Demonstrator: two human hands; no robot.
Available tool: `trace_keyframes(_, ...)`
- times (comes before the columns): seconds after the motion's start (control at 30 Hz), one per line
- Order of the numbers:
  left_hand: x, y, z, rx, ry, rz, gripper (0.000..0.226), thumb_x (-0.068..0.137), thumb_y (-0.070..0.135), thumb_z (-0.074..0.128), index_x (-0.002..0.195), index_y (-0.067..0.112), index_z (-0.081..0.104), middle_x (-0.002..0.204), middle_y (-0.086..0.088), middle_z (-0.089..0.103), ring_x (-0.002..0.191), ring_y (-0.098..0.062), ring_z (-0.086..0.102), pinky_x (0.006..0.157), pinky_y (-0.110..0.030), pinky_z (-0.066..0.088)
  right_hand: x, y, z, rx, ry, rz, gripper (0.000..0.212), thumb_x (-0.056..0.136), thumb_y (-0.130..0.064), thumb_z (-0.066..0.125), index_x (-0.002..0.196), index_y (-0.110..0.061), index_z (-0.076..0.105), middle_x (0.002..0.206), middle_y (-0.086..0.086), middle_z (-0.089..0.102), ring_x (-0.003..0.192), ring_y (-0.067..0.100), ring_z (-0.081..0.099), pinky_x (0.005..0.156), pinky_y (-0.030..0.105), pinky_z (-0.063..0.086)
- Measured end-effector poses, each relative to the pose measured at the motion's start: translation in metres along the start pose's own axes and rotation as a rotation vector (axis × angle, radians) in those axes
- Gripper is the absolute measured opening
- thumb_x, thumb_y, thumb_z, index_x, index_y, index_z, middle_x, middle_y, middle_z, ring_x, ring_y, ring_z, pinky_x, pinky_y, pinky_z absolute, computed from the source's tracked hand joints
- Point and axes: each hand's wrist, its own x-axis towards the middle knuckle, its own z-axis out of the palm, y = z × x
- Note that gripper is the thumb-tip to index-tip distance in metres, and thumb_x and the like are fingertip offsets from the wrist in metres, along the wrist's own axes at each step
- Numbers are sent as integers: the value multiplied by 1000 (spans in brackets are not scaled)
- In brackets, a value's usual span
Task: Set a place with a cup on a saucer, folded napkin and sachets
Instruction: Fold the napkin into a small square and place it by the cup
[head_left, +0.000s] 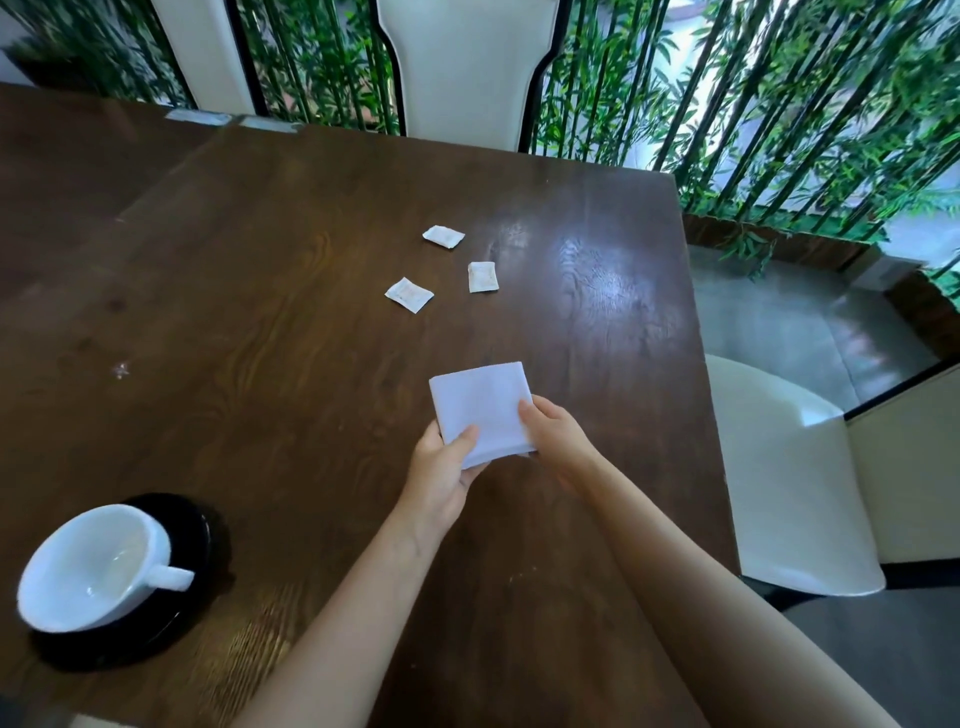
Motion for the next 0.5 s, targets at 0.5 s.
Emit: trace_keyframes(0.5,5,11,-17,3,-154,-51,32,93,29,53,123,19,57,119,-11,65,110,-26,63,94,-41,52,13,-14,10,-214,212,-83,48,94,-46,40,97,-3,61,89,1,60,80,15,54,73,32,42)
